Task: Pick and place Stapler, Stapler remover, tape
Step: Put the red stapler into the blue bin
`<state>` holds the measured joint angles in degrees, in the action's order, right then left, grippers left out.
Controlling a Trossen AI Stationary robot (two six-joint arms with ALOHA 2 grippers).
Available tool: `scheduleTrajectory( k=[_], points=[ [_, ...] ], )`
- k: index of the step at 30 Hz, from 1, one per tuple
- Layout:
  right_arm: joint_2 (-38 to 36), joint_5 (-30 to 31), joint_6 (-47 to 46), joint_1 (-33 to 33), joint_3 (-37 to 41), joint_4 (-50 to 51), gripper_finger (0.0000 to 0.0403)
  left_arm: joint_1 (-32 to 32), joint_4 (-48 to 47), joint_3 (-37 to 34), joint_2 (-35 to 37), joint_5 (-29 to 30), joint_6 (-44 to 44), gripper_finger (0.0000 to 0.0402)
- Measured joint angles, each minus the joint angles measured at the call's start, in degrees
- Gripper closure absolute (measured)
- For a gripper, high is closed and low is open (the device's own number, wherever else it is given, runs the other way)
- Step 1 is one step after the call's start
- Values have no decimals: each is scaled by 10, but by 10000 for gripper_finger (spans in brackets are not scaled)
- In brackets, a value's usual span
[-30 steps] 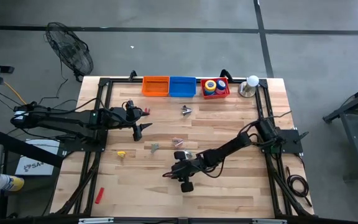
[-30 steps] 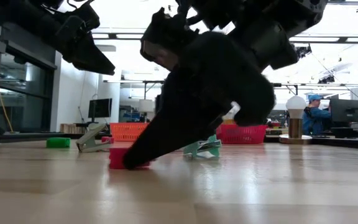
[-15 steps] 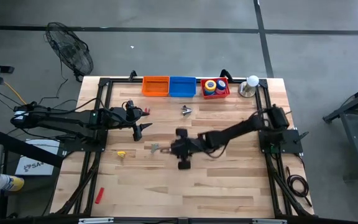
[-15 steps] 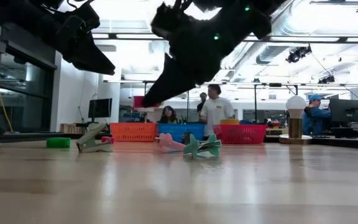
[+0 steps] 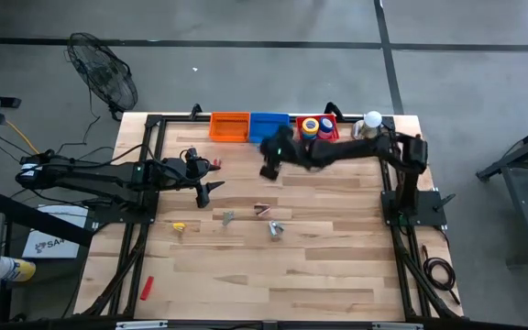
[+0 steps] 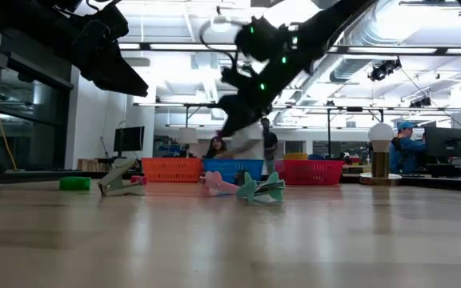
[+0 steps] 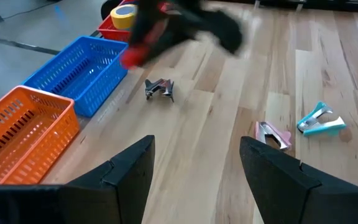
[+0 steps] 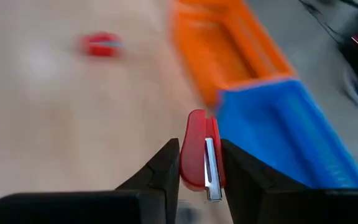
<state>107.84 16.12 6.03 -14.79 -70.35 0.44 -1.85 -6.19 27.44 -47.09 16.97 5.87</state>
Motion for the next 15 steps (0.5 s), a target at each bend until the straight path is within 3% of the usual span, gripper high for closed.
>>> scheduleTrajectory(
  k=[4, 9, 15],
  points=[
    [0, -15, -27, -66, 0, -26, 314, 0, 0, 0, 0, 0, 0, 169],
    [1, -89, -60, -135, 0, -57, 313, 0, 0, 0, 0, 0, -7, 169],
    [3, -160, -54, -176, -1, -39, 313, 0, 0, 0, 0, 0, -9, 169]
  ],
)
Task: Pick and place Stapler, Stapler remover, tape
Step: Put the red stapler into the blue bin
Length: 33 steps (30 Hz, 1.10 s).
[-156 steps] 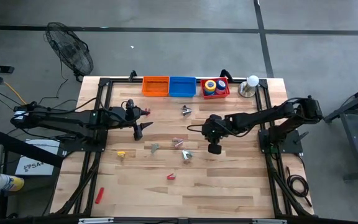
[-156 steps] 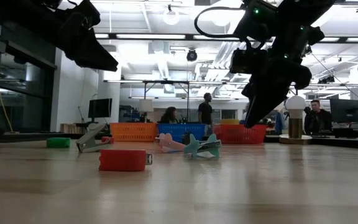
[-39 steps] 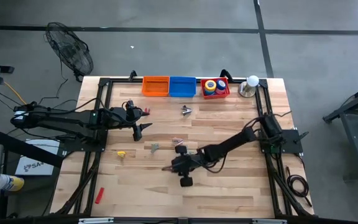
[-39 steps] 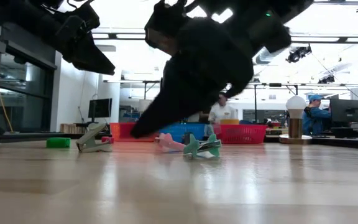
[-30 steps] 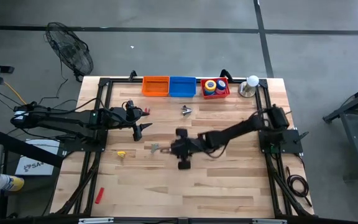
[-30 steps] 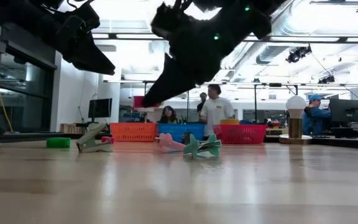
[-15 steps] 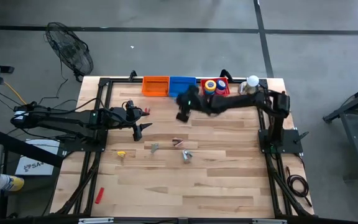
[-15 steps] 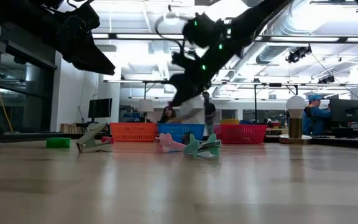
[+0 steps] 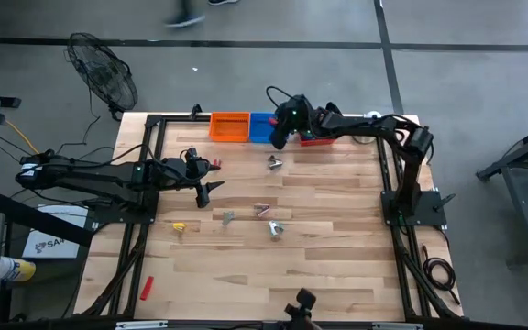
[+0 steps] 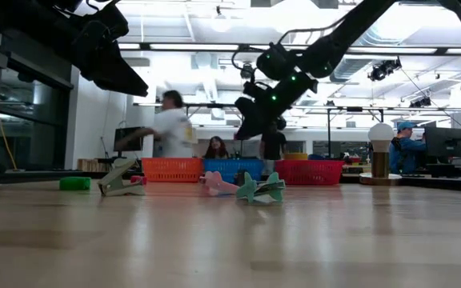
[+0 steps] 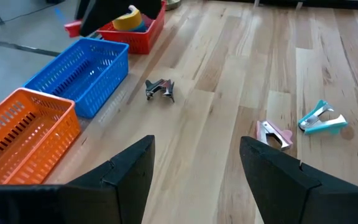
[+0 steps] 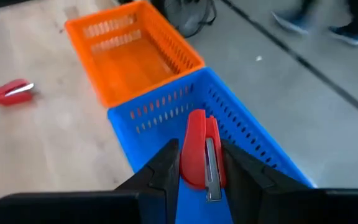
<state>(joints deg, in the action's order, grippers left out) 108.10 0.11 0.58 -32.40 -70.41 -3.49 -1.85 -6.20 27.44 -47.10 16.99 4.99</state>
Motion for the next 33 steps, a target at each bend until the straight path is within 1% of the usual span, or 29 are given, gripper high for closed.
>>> scheduleTrajectory(
  k=[3, 10, 15, 19, 25, 29, 33],
  points=[
    [0, -23, 8, -9, 0, 17, 313, 0, 0, 0, 0, 0, 0, 169],
    [29, 0, 17, -10, 0, 24, 311, 0, 0, 0, 0, 0, 0, 169],
    [41, 0, 41, -9, 0, 30, 286, 0, 0, 0, 0, 0, -2, 169],
    [41, 4, 39, -9, 0, 26, 260, 0, 0, 0, 0, 0, -2, 169],
    [41, 4, 24, -9, 0, 26, 231, 0, 0, 0, 0, 0, -2, 169],
    [29, 4, 24, -9, 0, 35, 222, 0, 0, 0, 0, 0, -2, 169],
    [-6, -7, 22, -5, 0, 66, 224, 0, -2, 0, 0, 0, -2, 169]
  ],
)
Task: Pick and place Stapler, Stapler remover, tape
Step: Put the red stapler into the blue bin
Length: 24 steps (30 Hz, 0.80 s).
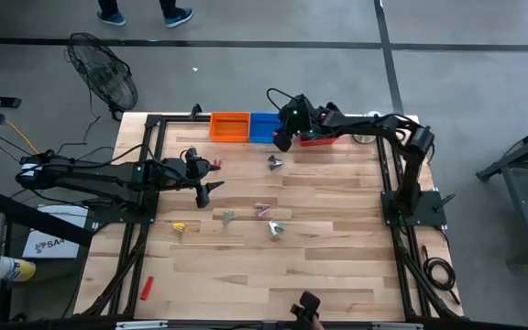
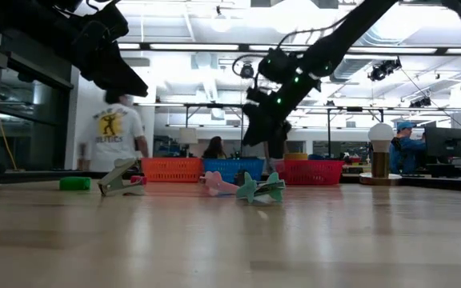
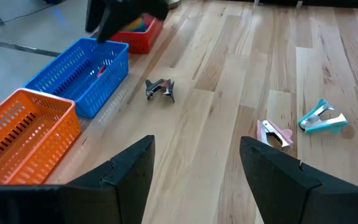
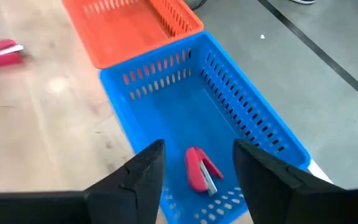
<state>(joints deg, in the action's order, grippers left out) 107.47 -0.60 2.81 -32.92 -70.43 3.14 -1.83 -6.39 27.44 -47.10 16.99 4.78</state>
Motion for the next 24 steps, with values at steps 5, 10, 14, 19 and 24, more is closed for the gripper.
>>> scheduleTrajectory(
  k=[5, 10, 14, 19, 24],
  points=[
    [-61, -5, -7, 19, 0, 87, 222, 0, -2, 0, 0, 0, 0, 169],
    [-126, -21, -19, 53, 0, 193, 222, 0, -2, 0, 0, 0, 0, 169],
    [-168, -24, -20, 102, 0, 257, 222, 0, -2, 0, 0, 0, 0, 169],
    [-191, 9, -30, 178, 0, 298, 221, 0, -2, 0, 0, 0, 2, 169],
    [-192, 46, -34, 244, 0, 305, 221, 0, -2, 0, 0, -11, 3, 169]
  ],
)
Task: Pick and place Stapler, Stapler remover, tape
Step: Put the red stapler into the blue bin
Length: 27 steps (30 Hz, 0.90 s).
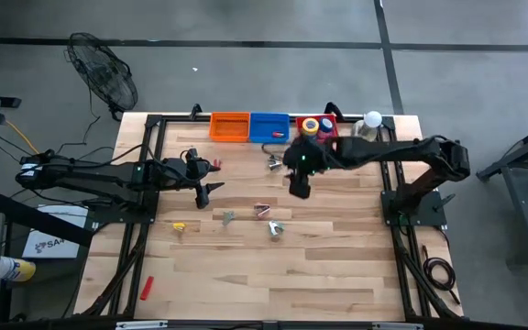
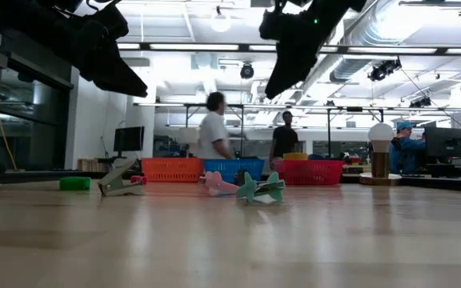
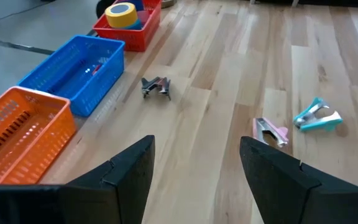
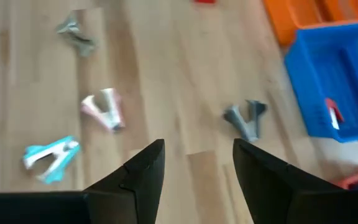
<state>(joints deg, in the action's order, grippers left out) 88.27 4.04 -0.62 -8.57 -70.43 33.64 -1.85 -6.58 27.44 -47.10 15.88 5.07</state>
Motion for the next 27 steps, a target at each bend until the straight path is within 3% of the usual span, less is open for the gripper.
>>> scheduleTrajectory(
  k=[6, 9, 16, 22, 27],
  points=[
    [0, 40, 0, 40, 1, -1, 221, 0, 0, 0, 0, 0, 2, 169],
    [-6, 45, 6, 43, 34, -57, 221, 0, 0, 0, 0, 0, 2, 169],
    [-62, 35, 11, 24, 199, -242, 222, 0, 0, 0, 0, 1, 2, 169],
    [-158, -11, 18, -27, 343, -438, 222, 0, 0, 0, 0, 2, 2, 169],
    [-231, -10, 49, -67, 424, -528, 222, 0, -1, 0, 0, 3, 11, 169]
  ],
)
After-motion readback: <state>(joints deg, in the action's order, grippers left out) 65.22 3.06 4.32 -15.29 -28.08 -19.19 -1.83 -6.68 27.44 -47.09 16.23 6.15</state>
